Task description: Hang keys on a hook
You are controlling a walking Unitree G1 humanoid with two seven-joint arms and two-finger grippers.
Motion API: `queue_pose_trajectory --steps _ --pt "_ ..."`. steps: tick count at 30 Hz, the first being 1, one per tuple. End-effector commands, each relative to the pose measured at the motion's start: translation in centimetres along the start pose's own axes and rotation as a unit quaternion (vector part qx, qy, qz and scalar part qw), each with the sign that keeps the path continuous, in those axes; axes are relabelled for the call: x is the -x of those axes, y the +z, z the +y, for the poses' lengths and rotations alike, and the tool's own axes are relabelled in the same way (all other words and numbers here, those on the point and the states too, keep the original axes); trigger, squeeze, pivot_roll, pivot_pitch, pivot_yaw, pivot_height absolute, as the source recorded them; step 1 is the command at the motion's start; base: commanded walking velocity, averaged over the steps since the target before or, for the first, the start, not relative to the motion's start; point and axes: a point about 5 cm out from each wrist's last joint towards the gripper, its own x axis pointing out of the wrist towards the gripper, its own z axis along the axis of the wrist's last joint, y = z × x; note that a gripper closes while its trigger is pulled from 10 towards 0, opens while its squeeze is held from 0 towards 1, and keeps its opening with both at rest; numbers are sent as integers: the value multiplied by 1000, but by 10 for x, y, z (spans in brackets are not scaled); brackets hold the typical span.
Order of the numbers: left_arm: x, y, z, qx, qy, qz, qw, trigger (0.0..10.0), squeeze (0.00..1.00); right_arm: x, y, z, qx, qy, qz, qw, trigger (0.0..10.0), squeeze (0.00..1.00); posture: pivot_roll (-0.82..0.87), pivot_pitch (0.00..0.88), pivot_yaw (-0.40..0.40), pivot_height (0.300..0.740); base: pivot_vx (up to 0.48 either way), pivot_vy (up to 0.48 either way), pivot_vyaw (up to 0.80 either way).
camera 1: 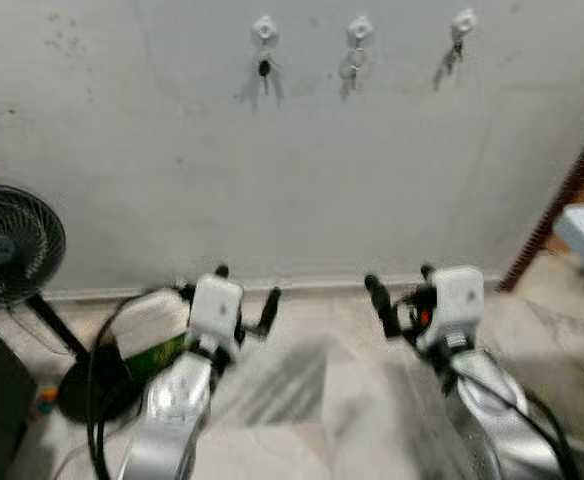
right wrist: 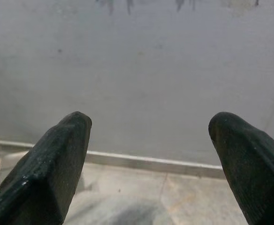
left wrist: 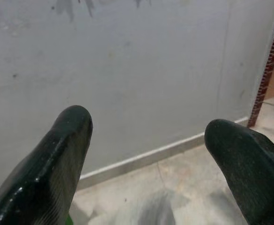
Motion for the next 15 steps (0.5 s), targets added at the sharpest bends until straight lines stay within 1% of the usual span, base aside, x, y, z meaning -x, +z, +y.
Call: queue_pose_trajectory --steps 1,15 --pt "1 0 2 0 6 1 1000 10000 0 -1 4 -1 5 -1 -7 1000 10000 0 -41 0 47 740 -337 0 0" --pt "2 -2 2 -2 6 2 1000 10000 0 -2 2 0 4 1 -5 1000 10000 0 -36 0 46 740 -336 0 0"
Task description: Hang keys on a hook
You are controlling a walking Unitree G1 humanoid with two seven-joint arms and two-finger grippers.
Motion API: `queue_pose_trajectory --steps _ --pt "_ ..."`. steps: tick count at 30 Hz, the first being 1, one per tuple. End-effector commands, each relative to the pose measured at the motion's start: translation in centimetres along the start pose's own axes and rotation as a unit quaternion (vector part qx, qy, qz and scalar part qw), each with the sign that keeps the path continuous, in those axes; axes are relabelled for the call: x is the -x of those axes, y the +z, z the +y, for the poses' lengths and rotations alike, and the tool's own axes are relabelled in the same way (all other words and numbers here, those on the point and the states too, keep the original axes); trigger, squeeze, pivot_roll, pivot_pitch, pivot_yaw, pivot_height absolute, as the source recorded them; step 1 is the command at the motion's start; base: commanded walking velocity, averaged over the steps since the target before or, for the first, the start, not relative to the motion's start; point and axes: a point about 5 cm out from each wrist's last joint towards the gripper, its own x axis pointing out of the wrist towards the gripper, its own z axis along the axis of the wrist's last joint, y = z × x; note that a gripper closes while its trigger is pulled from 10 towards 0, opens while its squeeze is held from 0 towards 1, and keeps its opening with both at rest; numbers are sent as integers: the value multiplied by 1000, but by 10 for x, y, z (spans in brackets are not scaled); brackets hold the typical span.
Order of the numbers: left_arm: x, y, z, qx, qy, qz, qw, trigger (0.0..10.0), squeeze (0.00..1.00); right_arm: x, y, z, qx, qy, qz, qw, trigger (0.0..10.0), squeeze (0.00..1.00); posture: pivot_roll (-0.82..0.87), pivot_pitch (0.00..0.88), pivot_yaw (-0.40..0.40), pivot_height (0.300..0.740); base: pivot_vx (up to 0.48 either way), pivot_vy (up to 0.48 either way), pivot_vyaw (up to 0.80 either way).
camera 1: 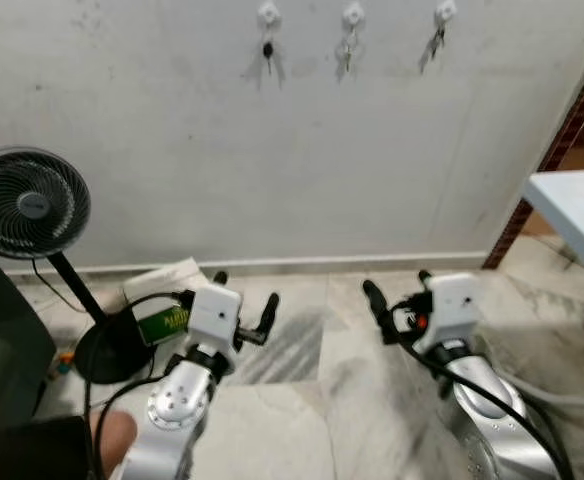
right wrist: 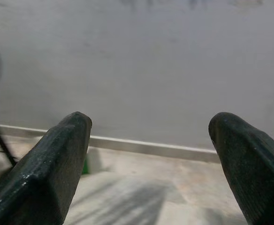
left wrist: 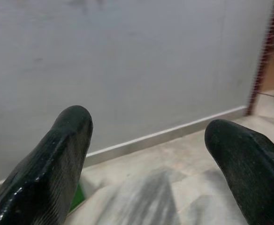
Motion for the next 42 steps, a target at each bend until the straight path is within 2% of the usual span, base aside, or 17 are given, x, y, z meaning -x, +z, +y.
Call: queue_pose_trajectory --steps 1,10,22,25,42 --pt "-1 1 -3 1 -3 -2 1000 10000 0 1 1 -4 4 -6 0 1000 10000 0 -36 0 46 740 -319 0 0" --pt "-3 0 -2 1 -2 -1 1000 10000 0 0 -2 -4 3 -8 5 1000 10000 0 -37 0 49 740 -35 0 0" --pt "-5 -2 0 9 5 0 1000 10000 0 -2 -2 -4 7 -8 4 1000 10000 0 -41 0 50 740 0 0 -791" --pt "-5 -4 3 35 12 8 999 10000 0 -2 -1 -3 7 -8 3 1000 10000 0 -44 0 50 740 0 0 -800" --pt "-10 -2 8 36 8 4 999 10000 0 -2 -2 -3 5 -12 1 1000 10000 0 -46 0 55 740 0 0 -769"
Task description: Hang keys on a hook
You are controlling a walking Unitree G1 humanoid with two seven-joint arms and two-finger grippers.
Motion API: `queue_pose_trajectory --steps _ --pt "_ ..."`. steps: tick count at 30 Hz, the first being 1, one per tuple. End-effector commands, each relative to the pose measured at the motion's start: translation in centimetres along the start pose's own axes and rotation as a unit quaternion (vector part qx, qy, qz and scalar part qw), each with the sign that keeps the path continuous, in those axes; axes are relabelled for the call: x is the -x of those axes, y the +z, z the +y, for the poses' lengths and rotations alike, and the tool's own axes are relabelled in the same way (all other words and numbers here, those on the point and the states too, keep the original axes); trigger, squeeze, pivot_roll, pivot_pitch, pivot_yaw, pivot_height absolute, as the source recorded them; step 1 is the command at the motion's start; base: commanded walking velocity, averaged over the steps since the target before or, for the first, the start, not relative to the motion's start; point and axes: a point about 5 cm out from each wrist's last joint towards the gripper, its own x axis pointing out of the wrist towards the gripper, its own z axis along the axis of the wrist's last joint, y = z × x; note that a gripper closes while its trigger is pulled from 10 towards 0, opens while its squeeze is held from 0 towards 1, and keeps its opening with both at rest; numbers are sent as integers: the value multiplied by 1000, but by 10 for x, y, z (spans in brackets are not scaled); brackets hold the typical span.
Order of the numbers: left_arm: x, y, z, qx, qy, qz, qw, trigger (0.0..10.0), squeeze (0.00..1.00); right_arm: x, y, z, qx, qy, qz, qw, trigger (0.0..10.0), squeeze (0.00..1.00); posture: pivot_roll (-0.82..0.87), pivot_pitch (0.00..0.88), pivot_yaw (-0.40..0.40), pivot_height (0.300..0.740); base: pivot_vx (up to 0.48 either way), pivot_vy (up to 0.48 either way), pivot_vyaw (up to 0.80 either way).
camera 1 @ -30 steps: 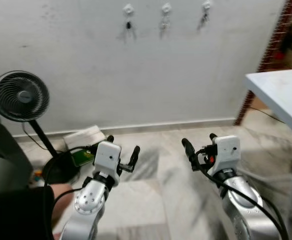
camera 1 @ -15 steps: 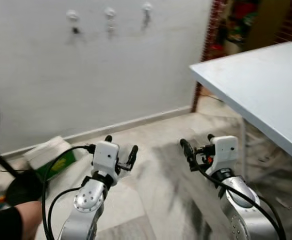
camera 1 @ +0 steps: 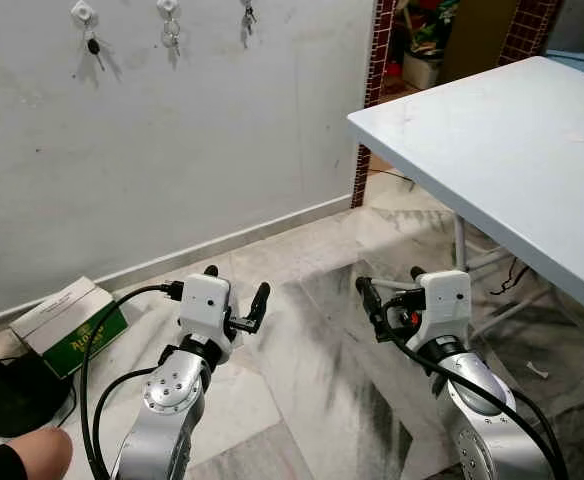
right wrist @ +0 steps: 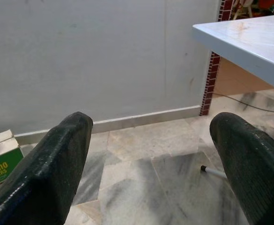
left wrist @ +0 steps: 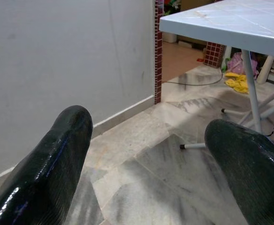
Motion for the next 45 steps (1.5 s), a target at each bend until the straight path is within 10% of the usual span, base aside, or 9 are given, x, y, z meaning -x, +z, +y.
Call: queue_pose_trajectory --steps 1,45 --pt "1 -1 4 3 1 3 1000 10000 0 -2 3 2 -2 0 -8 1000 10000 0 -46 0 54 740 0 0 0" --pt "4 -2 -4 20 -40 -4 999 10000 0 -2 2 2 6 1 -7 1000 10000 0 -50 0 51 740 0 -206 0"
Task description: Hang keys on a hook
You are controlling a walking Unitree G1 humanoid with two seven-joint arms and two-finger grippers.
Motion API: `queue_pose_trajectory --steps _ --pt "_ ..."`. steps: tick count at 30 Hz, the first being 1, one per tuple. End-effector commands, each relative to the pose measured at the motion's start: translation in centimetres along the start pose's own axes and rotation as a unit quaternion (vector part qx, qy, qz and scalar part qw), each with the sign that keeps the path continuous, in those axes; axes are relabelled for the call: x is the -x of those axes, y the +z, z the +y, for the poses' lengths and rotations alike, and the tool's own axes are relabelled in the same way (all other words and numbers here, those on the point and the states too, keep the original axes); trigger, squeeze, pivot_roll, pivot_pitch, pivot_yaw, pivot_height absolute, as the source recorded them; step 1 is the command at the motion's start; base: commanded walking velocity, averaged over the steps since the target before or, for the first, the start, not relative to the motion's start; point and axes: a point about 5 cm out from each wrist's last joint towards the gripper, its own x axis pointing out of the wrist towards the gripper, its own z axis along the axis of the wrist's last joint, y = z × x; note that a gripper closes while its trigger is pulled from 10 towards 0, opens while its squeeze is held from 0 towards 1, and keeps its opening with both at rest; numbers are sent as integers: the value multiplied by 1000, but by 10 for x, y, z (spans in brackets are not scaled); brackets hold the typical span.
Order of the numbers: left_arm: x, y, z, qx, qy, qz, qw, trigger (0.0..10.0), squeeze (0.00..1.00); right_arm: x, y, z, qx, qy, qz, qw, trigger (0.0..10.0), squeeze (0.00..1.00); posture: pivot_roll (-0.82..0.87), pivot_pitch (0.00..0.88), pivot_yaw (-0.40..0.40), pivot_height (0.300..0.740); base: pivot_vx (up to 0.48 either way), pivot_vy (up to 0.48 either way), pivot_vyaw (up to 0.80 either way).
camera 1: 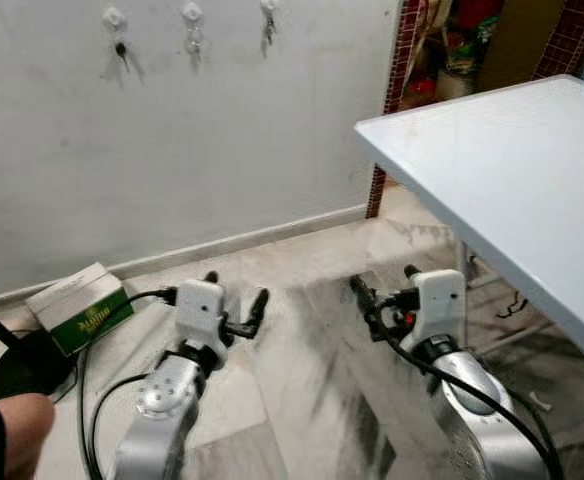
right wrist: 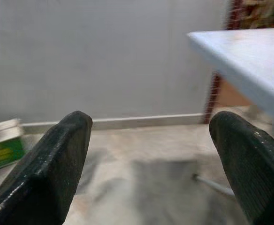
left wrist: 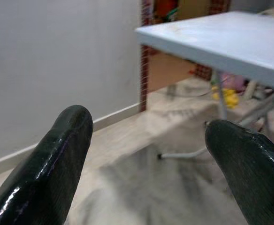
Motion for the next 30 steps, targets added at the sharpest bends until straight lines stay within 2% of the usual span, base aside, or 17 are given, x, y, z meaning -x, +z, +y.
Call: queue_pose_trajectory --steps 1,19,30 --pt "3 1 10 -9 13 -1 1000 10000 0 -2 4 8 -4 11 -10 1000 10000 0 -49 0 52 740 0 -349 0" --pt "4 1 9 -9 7 0 1000 10000 0 -3 5 9 -5 7 -16 1000 10000 0 -48 0 57 740 0 -380 0" --pt "3 0 10 -3 16 1 1000 10000 0 -5 4 8 -6 6 -12 1000 10000 0 -49 0 55 740 0 0 0"
